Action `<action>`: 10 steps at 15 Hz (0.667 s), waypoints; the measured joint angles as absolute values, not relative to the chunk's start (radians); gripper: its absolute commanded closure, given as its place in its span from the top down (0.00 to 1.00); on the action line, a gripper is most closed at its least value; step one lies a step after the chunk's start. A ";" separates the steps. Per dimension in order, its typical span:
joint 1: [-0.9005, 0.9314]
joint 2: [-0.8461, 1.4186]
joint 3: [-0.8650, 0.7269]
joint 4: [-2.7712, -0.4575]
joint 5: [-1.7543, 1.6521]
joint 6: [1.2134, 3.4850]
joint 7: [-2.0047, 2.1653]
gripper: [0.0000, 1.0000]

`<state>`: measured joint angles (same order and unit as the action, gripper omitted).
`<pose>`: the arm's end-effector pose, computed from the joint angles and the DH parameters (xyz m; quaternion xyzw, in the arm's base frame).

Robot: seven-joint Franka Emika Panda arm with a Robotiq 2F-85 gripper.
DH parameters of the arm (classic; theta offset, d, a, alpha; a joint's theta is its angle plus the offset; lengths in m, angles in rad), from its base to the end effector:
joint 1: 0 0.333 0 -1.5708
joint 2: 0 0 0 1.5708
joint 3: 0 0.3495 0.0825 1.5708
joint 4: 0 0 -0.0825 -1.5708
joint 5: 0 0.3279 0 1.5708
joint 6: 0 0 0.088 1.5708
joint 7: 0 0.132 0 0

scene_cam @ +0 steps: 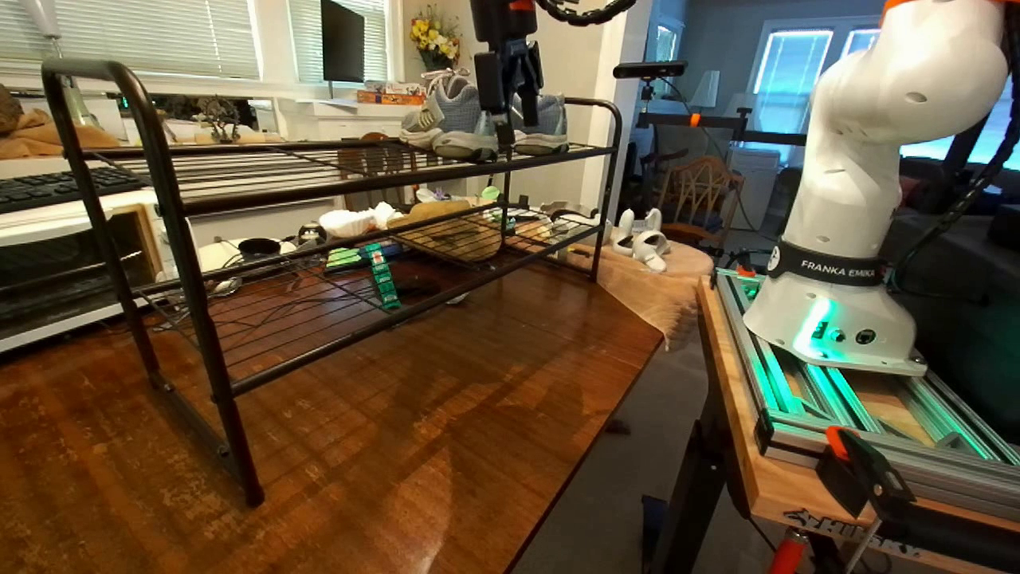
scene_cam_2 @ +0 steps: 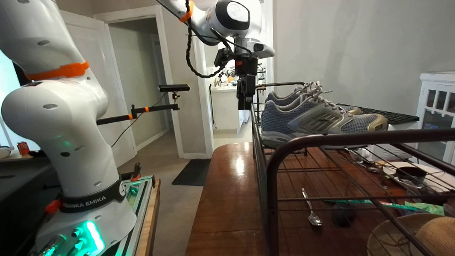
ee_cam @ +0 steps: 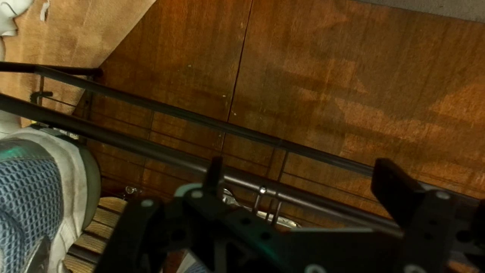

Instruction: Move the shoe to the right

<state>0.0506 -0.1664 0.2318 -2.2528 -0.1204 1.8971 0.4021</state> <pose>0.3979 0.1068 0.4544 0.9918 -0.0381 -0.0667 0.1019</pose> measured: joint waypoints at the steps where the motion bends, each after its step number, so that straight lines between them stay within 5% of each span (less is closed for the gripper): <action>1: 0.050 -0.166 0.222 -2.249 -0.122 1.902 0.422 1.00; 10: 0.040 -0.166 0.154 -2.224 -0.132 2.054 0.569 1.00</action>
<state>0.0399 -0.1663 0.1543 -2.2241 -0.1318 2.0536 0.5689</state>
